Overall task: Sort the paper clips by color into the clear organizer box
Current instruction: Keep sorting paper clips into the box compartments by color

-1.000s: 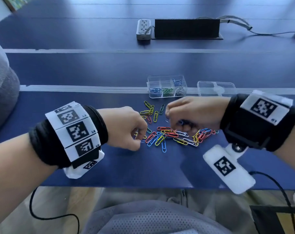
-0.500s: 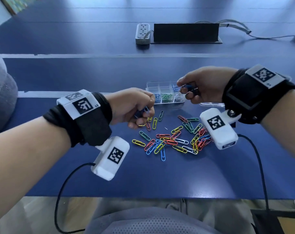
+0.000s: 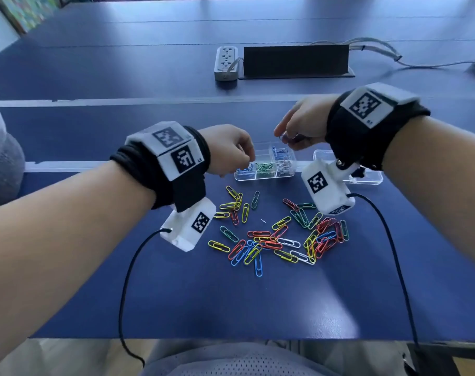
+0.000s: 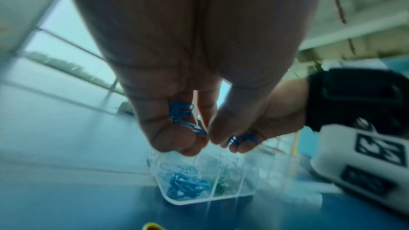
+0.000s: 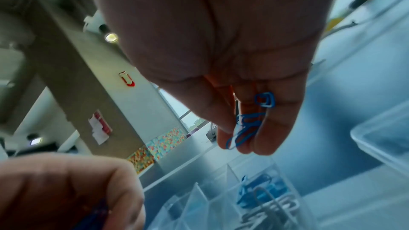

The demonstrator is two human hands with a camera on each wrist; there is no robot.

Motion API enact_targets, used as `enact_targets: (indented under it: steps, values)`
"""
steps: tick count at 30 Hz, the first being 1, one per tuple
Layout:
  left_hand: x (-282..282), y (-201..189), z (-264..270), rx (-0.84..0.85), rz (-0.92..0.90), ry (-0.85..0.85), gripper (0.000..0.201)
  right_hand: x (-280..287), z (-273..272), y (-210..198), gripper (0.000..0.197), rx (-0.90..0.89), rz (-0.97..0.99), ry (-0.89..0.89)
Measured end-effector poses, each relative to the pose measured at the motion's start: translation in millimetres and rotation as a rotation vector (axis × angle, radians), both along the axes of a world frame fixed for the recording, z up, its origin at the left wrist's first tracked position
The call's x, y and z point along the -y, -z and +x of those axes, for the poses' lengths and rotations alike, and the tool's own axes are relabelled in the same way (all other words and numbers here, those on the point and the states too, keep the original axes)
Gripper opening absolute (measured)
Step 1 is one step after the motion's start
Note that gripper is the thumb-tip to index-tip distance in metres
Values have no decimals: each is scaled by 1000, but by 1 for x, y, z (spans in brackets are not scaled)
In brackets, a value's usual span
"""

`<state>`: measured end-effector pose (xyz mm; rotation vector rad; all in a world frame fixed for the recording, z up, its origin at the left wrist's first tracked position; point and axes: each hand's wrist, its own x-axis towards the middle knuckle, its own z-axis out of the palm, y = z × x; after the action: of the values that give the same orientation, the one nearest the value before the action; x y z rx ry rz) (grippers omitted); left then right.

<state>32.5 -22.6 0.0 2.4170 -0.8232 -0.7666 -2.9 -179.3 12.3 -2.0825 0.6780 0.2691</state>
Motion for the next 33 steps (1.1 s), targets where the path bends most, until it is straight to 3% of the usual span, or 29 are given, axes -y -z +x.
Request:
enact_targets:
  steps: [4,8,11,14,20,27,33]
  values:
    - [9,4,-4,333,143,142,32,-2,7,-2,33,-49,-257,-139]
    - [12,8,-7,446,172,222,33,-1,9,-9,38,-70,-355,-271]
    - [11,8,-8,473,169,255,33,-6,10,-17,51,-105,-378,-320]
    - [10,7,-6,467,150,252,34,-10,9,-18,58,-137,-549,-411]
    - [3,10,-3,468,124,253,34,-11,9,-10,42,-55,-534,-370]
    - [-6,10,0,487,27,244,32,-12,2,-5,42,33,-516,-303]
    - [-12,11,-3,470,-27,216,25,-12,-1,1,45,-47,-570,-396]
